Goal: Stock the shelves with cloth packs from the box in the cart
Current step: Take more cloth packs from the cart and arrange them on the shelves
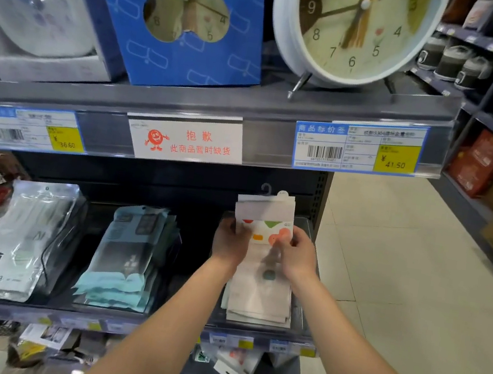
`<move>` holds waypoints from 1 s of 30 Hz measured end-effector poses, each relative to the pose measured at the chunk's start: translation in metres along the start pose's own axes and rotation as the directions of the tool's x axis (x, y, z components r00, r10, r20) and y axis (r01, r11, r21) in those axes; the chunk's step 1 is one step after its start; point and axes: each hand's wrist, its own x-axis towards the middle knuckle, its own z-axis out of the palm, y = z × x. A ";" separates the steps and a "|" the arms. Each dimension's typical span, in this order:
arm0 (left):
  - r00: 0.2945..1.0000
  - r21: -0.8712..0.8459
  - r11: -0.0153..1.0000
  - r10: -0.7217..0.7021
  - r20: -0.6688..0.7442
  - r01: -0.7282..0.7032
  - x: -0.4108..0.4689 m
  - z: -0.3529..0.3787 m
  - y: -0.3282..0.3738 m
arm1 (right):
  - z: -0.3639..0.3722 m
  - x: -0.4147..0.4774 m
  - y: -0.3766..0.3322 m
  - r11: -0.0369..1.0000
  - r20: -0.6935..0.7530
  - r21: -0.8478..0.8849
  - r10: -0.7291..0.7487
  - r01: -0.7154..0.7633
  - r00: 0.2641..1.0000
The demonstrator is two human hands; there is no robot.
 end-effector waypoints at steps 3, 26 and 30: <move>0.999 0.133 0.990 0.049 -0.023 -0.046 0.003 0.002 -0.008 | 0.005 0.007 0.011 0.997 0.051 -0.072 -0.005 0.009 0.999; 0.876 0.809 0.586 0.363 -0.317 0.050 -0.101 -0.278 -0.012 | 0.224 -0.140 -0.065 0.622 0.747 -0.237 -0.374 0.746 0.549; 0.807 0.772 0.588 0.320 -0.496 0.240 -0.142 -0.386 -0.048 | 0.303 -0.213 -0.073 0.528 0.852 -0.139 -0.368 0.838 0.373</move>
